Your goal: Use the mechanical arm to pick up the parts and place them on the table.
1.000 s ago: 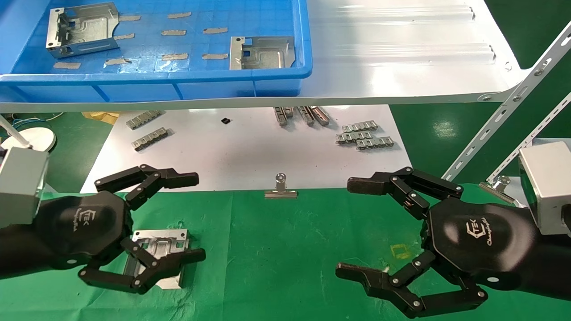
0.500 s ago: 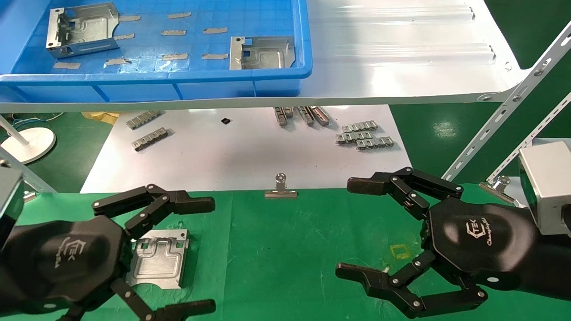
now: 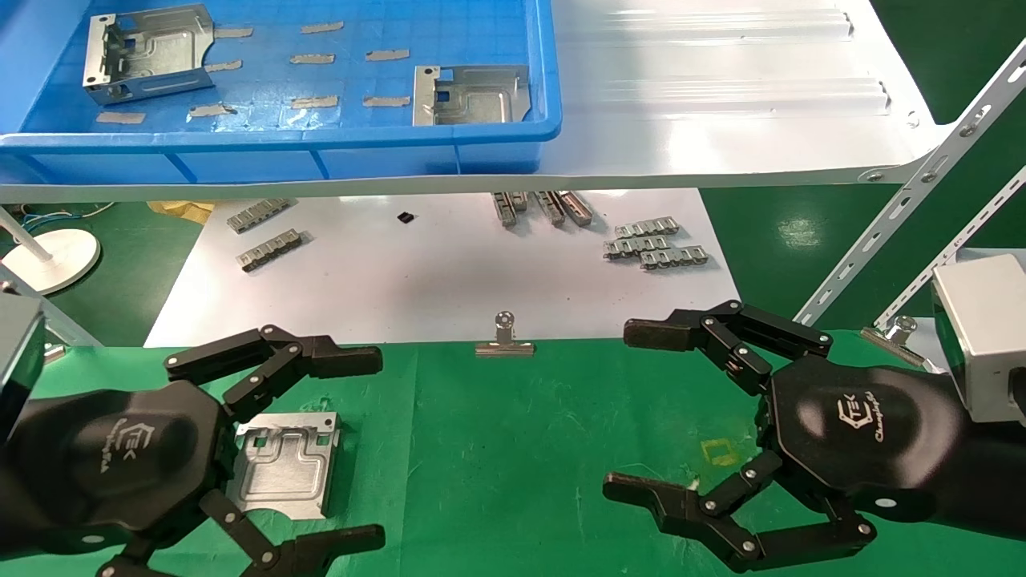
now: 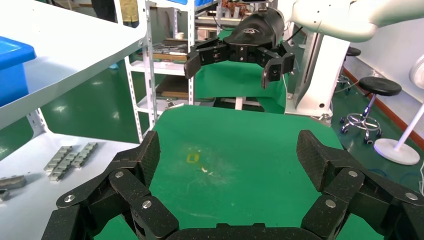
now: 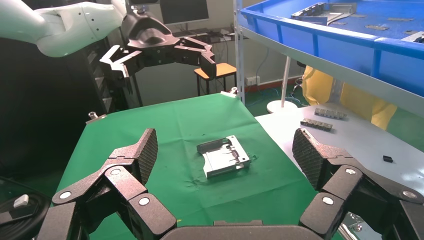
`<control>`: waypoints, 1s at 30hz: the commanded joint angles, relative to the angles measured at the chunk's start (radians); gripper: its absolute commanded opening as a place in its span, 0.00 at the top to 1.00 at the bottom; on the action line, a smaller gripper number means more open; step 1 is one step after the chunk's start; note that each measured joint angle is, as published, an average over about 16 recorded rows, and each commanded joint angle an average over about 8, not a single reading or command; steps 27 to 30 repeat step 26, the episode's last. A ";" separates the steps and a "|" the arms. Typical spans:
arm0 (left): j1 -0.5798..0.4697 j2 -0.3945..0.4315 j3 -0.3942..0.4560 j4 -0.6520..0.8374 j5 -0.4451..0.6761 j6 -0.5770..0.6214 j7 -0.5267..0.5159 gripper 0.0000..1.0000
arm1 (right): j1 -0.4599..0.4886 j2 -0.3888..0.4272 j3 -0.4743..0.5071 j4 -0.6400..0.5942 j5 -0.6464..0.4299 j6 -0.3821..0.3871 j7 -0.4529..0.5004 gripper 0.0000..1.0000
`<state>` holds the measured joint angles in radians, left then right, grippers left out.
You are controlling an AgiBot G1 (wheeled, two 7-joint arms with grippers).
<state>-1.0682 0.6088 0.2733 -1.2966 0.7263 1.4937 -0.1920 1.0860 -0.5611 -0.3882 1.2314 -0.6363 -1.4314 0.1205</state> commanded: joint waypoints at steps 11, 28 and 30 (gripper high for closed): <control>-0.005 0.002 0.005 0.011 0.003 0.001 0.005 0.00 | 0.000 0.000 0.000 0.000 0.000 0.000 0.000 0.00; -0.007 0.002 0.007 0.015 0.004 0.002 0.006 0.00 | 0.000 0.000 0.000 0.000 0.000 0.000 0.000 0.00; -0.007 0.002 0.007 0.015 0.004 0.002 0.006 0.00 | 0.000 0.000 0.000 0.000 0.000 0.000 0.000 0.00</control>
